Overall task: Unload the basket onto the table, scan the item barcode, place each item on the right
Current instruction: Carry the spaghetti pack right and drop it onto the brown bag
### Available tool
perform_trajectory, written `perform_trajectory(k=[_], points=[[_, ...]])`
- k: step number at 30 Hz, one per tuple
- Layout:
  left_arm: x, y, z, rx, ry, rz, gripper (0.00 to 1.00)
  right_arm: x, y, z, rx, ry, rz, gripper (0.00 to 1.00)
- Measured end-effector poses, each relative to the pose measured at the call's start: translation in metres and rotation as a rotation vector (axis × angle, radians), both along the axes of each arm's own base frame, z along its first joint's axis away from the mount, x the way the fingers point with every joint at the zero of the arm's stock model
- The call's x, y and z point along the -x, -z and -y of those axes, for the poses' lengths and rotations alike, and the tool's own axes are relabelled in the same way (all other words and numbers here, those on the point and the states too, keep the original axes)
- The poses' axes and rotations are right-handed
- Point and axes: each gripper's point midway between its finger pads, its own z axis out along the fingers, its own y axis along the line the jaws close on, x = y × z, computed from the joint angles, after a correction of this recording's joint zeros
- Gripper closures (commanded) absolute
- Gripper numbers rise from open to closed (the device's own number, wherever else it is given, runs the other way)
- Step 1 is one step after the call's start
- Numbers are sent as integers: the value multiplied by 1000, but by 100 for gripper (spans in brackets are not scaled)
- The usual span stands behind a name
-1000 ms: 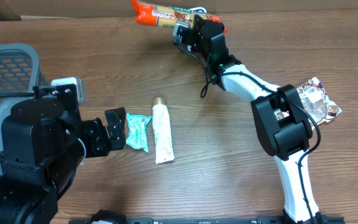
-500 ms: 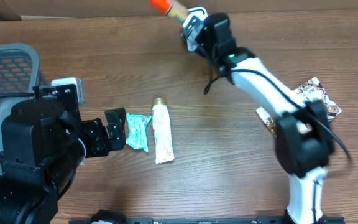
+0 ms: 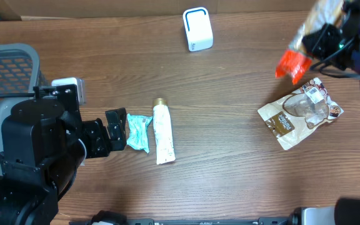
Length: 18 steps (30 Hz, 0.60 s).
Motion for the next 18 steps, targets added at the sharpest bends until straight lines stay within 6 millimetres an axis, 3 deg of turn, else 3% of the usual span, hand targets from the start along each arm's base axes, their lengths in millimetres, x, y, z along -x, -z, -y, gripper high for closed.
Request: perform_trajectory(k=[1, 2, 5, 7, 10, 12, 14, 18], points=[[0, 0, 0, 0, 0, 0, 0, -2, 34, 3, -58, 14, -87, 96], [0, 0, 0, 0, 0, 0, 0, -2, 43, 6, -72, 23, -109, 96], [0, 0, 0, 0, 0, 0, 0, 0, 105, 9, -179, 43, -243, 96], [0, 0, 0, 0, 0, 0, 0, 2, 133, 9, -221, 56, -294, 96], [0, 0, 0, 0, 0, 0, 0, 3, 164, 6, -260, 61, -328, 96], [0, 0, 0, 0, 0, 0, 0, 5, 177, 3, -277, 58, -338, 87], [0, 0, 0, 0, 0, 0, 0, 8, 187, 1, -282, 59, -348, 80], [0, 0, 0, 0, 0, 0, 0, 14, 203, 10, -251, 98, -368, 78]])
